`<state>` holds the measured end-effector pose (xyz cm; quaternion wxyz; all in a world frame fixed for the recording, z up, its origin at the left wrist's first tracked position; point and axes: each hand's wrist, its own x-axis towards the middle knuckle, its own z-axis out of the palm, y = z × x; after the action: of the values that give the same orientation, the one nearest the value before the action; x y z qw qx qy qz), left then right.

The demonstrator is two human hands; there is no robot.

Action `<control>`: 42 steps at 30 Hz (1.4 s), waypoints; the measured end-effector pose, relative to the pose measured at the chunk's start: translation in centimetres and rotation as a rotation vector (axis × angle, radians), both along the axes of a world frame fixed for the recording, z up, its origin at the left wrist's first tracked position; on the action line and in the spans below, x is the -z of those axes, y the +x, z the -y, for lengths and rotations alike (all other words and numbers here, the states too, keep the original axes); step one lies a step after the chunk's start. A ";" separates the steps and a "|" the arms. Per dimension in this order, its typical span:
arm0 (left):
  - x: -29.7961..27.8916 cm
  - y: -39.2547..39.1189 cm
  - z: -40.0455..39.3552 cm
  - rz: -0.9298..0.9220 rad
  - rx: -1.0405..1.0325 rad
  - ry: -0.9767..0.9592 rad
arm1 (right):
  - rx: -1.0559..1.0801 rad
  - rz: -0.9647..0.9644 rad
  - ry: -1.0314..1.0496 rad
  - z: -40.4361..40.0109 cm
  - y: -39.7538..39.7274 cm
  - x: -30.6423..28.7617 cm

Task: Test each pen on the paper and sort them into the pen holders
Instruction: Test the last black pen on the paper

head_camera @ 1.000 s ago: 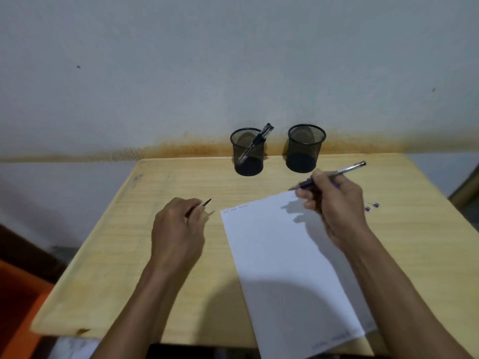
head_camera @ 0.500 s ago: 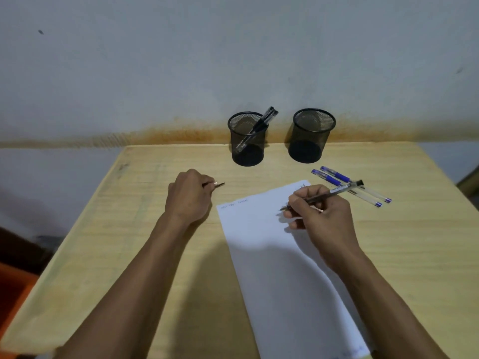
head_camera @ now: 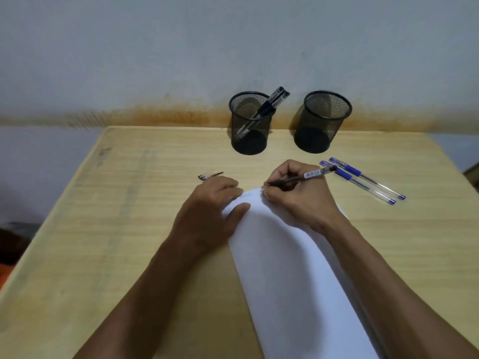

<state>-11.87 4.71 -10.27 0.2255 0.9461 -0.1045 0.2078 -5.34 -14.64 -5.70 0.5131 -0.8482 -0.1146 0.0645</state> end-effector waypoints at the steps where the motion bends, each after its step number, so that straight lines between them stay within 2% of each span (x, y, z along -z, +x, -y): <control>1: -0.1 0.0 0.0 -0.017 0.007 -0.015 | 0.006 0.007 0.005 -0.2 0.1 0.2; 10: 0.3 0.1 0.0 -0.079 -0.033 -0.095 | 0.037 0.044 -0.027 -1.2 0.7 2.1; 17: 0.5 0.2 0.1 -0.086 -0.058 -0.125 | 0.017 0.018 0.033 -1.5 1.1 2.3; 32: 0.4 0.2 0.2 -0.081 -0.054 -0.128 | 0.006 0.059 0.089 -1.3 1.2 2.5; 42: 0.5 0.2 0.2 -0.067 -0.058 -0.120 | 0.005 0.004 0.148 -1.2 1.2 2.8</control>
<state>-11.68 4.51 -10.76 0.2790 0.9399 -0.0568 0.1885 -4.11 -13.41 -8.46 0.5745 -0.8082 -0.1180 0.0527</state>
